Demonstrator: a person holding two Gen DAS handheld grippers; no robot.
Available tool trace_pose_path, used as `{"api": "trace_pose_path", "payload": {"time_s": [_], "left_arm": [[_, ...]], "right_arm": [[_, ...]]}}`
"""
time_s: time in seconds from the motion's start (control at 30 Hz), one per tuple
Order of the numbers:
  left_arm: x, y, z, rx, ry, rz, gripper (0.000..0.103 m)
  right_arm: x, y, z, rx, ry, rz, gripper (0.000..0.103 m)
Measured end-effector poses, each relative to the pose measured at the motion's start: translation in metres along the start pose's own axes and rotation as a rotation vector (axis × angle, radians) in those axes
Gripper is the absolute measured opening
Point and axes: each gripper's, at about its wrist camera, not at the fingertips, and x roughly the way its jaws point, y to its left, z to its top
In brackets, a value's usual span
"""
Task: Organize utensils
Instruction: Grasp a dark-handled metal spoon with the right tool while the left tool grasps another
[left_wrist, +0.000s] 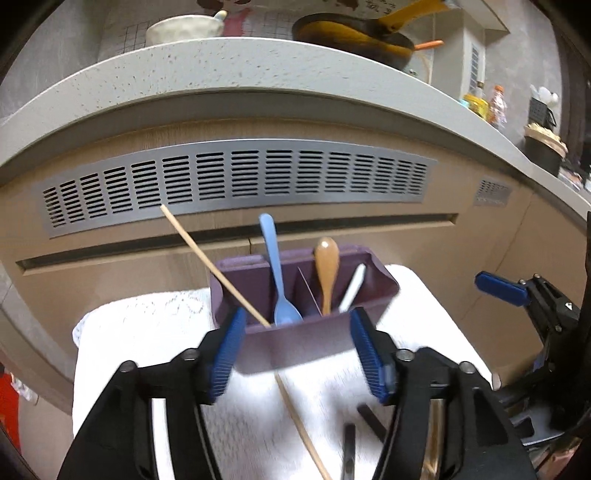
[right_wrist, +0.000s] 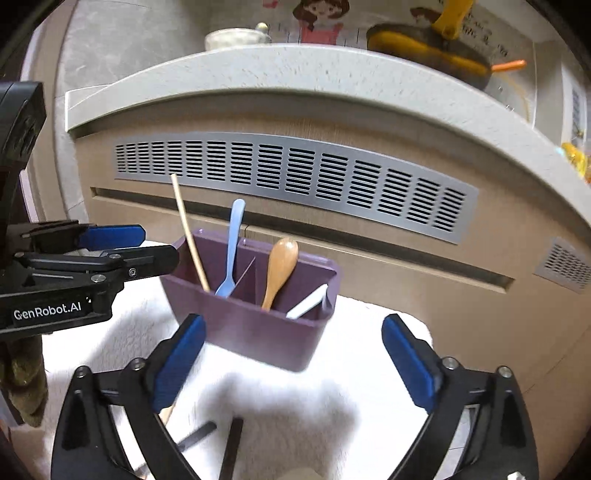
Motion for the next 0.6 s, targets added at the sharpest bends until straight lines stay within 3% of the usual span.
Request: {"api": "trace_pose_path", "payload": {"time_s": [0.07, 0.2, 0.43, 0.53, 0.6], "left_arm": [[-0.011, -0.005, -0.014, 0.011, 0.000, -0.002, 0.074], [-0.022, -0.008, -0.044, 0.027, 0.040, -0.017, 0.076], [-0.015, -0.005, -0.104, 0.018, 0.220, -0.116, 0.076], [-0.011, -0.004, -0.122, -0.008, 0.286, -0.164, 0.076], [-0.011, -0.003, -0.131, -0.022, 0.295, -0.150, 0.076]], "right_arm": [[-0.012, 0.007, -0.010, -0.008, -0.012, -0.004, 0.101], [-0.030, 0.012, -0.035, -0.018, 0.011, -0.003, 0.101], [-0.026, 0.005, -0.091, -0.008, 0.209, 0.049, 0.101], [-0.026, 0.004, -0.107, 0.014, 0.236, 0.052, 0.101], [-0.023, 0.004, -0.114, 0.041, 0.257, 0.075, 0.101]]}}
